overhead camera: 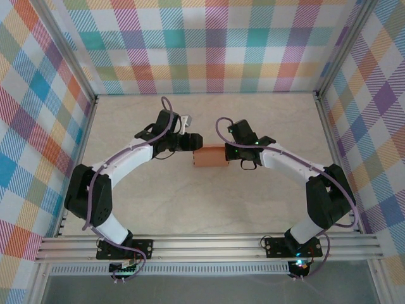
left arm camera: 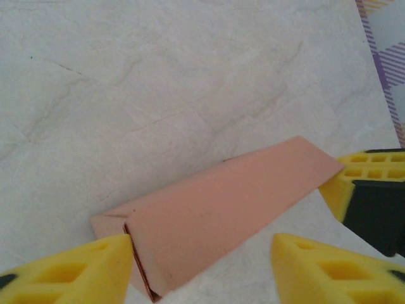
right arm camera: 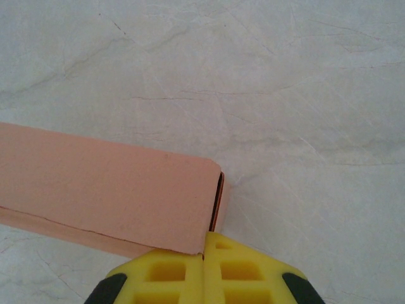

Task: Fold the paper box

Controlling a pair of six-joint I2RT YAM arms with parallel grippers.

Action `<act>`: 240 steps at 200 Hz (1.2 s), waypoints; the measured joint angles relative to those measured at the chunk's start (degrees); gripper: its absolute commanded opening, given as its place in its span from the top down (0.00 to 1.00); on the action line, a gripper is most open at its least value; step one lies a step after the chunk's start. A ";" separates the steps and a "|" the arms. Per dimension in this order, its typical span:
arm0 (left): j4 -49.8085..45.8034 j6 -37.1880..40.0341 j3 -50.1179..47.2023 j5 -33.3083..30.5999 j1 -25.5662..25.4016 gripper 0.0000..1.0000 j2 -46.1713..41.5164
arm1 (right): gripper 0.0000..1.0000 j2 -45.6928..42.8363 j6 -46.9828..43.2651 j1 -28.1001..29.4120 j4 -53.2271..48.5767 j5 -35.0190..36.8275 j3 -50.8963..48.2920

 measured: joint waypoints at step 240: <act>6.93 -7.23 -3.63 0.68 0.37 0.71 3.34 | 0.20 -5.75 4.37 -1.22 7.89 -4.72 -3.37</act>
